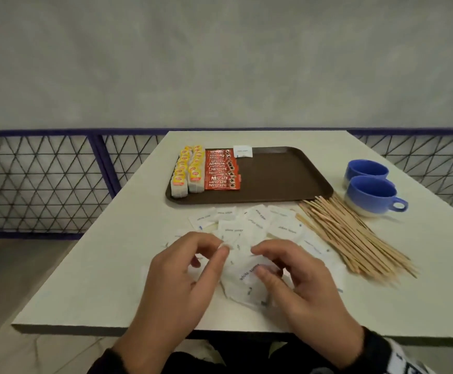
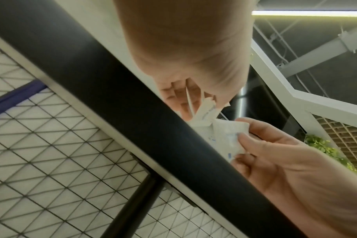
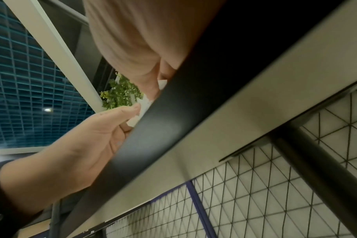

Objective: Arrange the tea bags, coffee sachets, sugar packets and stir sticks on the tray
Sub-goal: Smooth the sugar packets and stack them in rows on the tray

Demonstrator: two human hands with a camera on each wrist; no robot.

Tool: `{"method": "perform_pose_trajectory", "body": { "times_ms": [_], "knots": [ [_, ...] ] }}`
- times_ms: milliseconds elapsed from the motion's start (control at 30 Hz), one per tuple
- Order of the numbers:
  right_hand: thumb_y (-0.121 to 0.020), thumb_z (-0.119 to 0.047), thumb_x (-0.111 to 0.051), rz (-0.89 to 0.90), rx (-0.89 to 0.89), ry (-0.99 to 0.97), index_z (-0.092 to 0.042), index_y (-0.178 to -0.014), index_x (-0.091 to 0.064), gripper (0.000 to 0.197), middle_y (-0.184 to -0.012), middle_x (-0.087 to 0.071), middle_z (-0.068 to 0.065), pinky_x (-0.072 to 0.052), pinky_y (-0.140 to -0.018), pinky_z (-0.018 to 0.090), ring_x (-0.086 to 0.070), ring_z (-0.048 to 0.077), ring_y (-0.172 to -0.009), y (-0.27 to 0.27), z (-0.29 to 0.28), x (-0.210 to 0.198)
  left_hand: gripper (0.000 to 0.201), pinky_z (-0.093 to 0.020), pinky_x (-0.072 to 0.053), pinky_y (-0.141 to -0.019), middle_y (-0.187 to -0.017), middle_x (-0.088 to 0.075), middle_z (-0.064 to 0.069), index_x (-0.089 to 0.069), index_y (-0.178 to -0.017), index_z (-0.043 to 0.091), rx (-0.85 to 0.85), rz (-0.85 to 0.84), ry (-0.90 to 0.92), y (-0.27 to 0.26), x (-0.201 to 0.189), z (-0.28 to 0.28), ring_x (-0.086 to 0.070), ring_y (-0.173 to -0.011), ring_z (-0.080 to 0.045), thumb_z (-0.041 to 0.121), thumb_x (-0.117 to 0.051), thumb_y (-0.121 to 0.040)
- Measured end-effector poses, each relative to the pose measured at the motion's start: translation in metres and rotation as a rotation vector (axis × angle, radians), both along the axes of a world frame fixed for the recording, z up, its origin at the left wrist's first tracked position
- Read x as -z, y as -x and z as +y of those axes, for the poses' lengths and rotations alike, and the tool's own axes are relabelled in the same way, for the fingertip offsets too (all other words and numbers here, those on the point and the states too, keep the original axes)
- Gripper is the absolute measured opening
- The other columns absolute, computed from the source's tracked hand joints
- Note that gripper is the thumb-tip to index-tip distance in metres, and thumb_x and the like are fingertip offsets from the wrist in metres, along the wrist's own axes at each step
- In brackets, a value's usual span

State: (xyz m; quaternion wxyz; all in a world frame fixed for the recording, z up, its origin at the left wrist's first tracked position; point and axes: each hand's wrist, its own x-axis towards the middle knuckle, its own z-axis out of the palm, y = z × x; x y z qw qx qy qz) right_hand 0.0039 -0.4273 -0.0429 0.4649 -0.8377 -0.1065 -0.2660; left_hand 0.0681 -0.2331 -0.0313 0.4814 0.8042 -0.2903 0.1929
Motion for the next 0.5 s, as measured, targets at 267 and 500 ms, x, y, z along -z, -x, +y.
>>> {"method": "perform_pose_trajectory", "body": {
  "times_ms": [267, 500],
  "knots": [
    [-0.094, -0.019, -0.067, -0.073, 0.021, 0.187, -0.039, -0.141, -0.047, 0.055, -0.106, -0.06, -0.023, -0.043, -0.085, 0.008, -0.057, -0.006, -0.098, -0.009, -0.005, 0.01, 0.016, -0.04, -0.053, -0.069, -0.089, -0.072, 0.002, -0.061, -0.097, 0.022, 0.309, 0.063, 0.05, 0.001, 0.01, -0.024, -0.068, -0.08, -0.022, 0.037, -0.059, -0.094],
    [-0.096, -0.031, -0.063, -0.079, 0.152, 0.109, -0.034, -0.139, -0.054, 0.045, -0.103, -0.06, -0.021, -0.05, -0.082, 0.021, -0.059, 0.002, -0.097, -0.011, -0.006, 0.011, 0.016, -0.021, -0.046, -0.066, -0.08, -0.057, 0.011, -0.065, -0.096, 0.031, 0.16, 0.003, -0.027, 0.001, 0.011, -0.03, -0.057, -0.074, -0.015, 0.02, -0.07, -0.086]
  ]
}}
